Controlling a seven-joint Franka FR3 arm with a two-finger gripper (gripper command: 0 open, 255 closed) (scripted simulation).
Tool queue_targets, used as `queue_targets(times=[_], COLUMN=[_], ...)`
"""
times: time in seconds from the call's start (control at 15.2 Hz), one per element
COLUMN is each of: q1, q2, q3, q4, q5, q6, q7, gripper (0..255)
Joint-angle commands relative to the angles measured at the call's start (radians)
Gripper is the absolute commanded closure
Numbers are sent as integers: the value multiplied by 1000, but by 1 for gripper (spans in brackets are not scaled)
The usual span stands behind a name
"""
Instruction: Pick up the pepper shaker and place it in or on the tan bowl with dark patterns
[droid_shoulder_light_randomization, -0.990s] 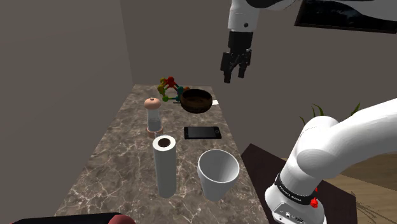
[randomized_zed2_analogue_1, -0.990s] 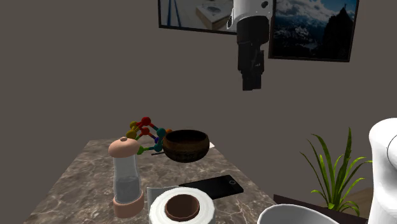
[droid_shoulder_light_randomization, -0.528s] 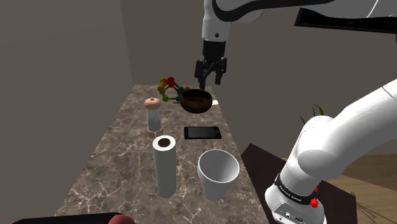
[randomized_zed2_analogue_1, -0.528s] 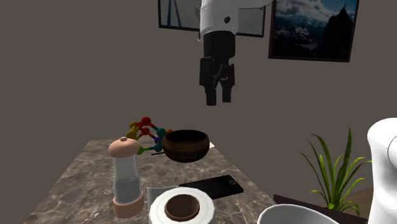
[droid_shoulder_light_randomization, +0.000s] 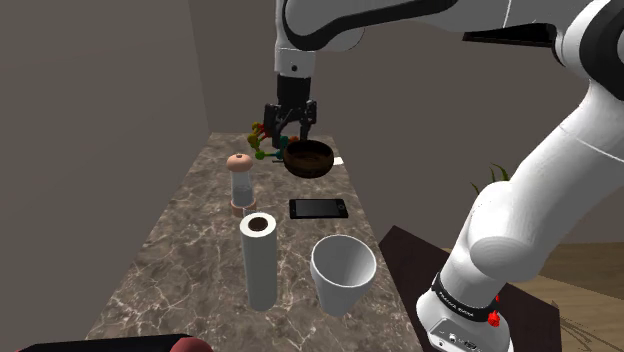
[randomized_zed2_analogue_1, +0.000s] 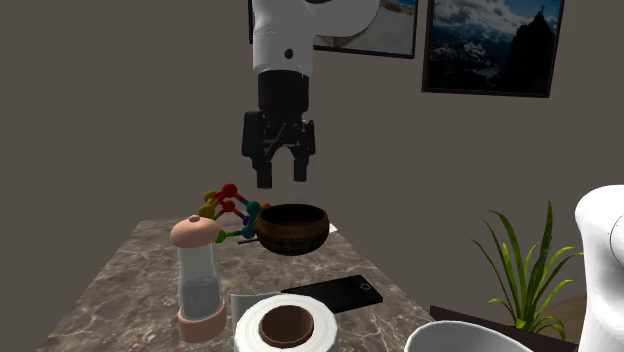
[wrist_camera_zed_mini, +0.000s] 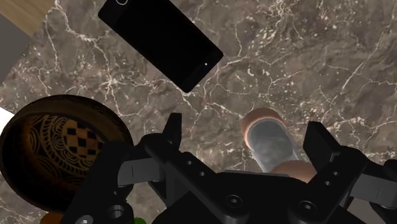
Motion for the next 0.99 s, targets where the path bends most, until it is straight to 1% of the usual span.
queue_targets(times=[0.0, 0.46, 0.53, 0.92], q1=[9, 41, 43, 48], q2=[76, 320, 328, 342], q3=[15, 51, 52, 55], q4=[55, 269, 277, 215], q5=[5, 1, 1, 1], q6=[29, 84, 84, 162], q7=[19, 76, 78, 77], gripper=[0, 0, 0, 0])
